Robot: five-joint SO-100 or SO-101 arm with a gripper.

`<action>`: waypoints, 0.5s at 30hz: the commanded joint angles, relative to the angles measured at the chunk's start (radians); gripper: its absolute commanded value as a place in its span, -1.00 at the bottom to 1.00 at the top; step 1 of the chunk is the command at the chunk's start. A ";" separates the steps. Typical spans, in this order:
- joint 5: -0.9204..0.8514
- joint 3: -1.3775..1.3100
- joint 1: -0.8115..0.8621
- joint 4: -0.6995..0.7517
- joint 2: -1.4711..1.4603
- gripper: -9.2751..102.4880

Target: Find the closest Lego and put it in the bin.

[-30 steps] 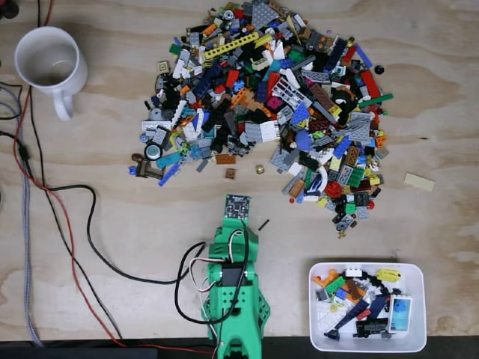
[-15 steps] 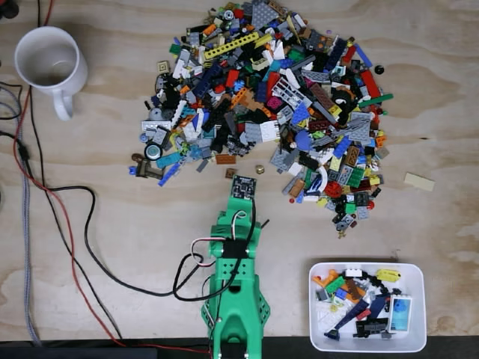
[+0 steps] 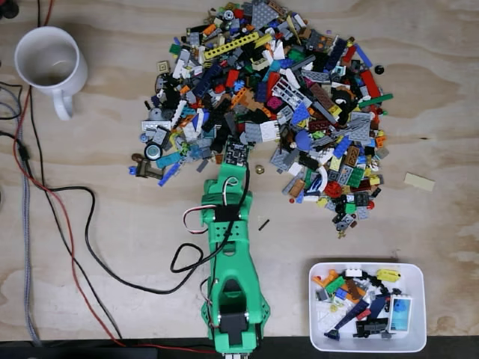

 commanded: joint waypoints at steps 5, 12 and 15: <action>-0.018 -0.120 0.018 -0.067 -0.086 -0.47; -0.049 -0.181 0.031 -0.086 -0.181 -0.50; -0.064 -0.199 0.048 -0.086 -0.207 -0.51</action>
